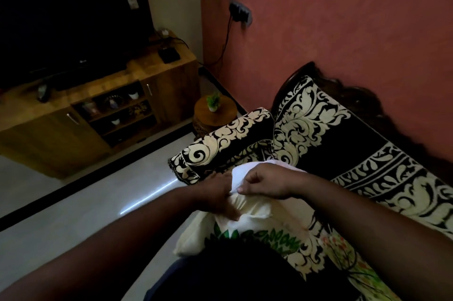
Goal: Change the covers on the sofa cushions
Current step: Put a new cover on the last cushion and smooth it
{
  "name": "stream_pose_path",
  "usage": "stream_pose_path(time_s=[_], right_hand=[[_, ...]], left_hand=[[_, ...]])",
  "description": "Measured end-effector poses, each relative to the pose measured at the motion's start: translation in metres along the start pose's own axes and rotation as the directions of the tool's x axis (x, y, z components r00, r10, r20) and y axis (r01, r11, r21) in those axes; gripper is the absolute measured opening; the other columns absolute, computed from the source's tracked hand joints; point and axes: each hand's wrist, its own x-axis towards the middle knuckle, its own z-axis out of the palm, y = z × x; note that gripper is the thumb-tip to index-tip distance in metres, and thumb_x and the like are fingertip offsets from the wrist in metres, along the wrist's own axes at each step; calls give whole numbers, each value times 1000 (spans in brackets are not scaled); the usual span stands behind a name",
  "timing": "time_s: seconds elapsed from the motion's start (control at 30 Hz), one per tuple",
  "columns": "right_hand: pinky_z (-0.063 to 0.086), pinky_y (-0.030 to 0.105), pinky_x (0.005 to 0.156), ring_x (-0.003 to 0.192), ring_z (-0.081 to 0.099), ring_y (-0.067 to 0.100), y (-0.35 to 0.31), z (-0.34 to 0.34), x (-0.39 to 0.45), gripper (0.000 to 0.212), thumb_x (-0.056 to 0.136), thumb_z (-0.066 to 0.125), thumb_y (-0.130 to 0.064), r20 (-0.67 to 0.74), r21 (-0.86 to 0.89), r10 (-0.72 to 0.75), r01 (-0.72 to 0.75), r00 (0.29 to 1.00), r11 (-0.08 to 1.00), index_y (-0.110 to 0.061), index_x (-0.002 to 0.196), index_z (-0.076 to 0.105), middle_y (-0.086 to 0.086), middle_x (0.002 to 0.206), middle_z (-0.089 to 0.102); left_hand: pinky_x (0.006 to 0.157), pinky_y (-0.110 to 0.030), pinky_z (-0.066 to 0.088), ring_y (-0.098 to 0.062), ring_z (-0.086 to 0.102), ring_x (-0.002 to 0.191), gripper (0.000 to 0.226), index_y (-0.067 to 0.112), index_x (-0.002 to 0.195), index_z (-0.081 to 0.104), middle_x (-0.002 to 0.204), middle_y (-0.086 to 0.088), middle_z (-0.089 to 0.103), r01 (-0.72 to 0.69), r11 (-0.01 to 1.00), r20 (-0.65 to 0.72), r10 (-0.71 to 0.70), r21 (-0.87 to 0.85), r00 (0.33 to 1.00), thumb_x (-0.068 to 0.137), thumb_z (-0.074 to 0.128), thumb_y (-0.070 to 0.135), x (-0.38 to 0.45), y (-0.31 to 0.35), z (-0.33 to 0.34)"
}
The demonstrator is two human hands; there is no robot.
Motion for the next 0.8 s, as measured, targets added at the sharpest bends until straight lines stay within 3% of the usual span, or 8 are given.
stream_pose_path(time_s=[0.07,0.17,0.23,0.37,0.5,0.6,0.7,0.8], right_hand=[[45,32,67,65,55,10,7,8,-1,35,90,73,-42,-127,115,-19,34,992,993,-11,75,68,1,71,65],[45,25,68,70,56,2,12,24,-8,20,94,70,-29,-184,319,3,57,983,946,-11,86,70,-6,77,65],[46,22,71,76,59,1,13,36,-7,16,98,67,-27,-137,355,-4,53,990,933,-12,95,72,-8,85,69],[48,22,99,112,63,3,3,56,12,32,100,59,-20,-87,436,32,9,996,900,-21,131,66,-7,123,70],[50,29,102,114,62,10,-6,79,24,34,98,55,-9,-219,504,59,61,974,861,-23,128,63,-1,125,67],[52,27,87,95,66,13,0,87,30,19,93,59,2,-281,667,130,96,951,739,-11,102,69,0,99,72],[52,21,84,97,67,13,4,75,30,17,100,56,-6,-238,800,219,64,946,596,-3,109,69,5,105,75],[50,20,77,90,65,9,22,58,21,33,104,53,-33,-170,667,155,-2,973,745,-8,110,74,5,103,76]], left_hand=[[114,-36,37,-23,49,134,95,26,147,43,144,3,52,-24,960,46,38,-278,998,66,82,60,-6,-7,-8],[113,-45,41,-26,47,138,86,28,157,24,154,0,45,-29,408,-83,-114,-912,990,88,74,35,-16,-4,-29],[103,-38,44,-20,47,133,59,34,152,35,150,4,46,-102,283,-208,-377,-954,903,99,61,34,-8,7,-38],[79,-31,52,-10,65,92,29,20,121,63,103,5,69,-56,779,-370,-233,-625,899,98,58,38,11,16,-29],[90,-38,54,-17,63,107,68,22,132,54,119,1,64,-71,953,-280,-14,-294,960,82,68,66,6,-3,-25],[97,-38,50,-18,59,114,91,23,136,50,129,0,61,-7,995,-410,-37,-103,911,68,69,81,2,-23,-21],[88,-39,54,-12,65,102,67,29,124,57,115,7,68,55,965,-506,-182,-255,843,75,72,72,0,-27,-29],[83,-30,53,-6,66,95,44,26,119,63,108,10,71,-5,950,-610,-197,-313,767,84,76,50,-4,-26,-33]])
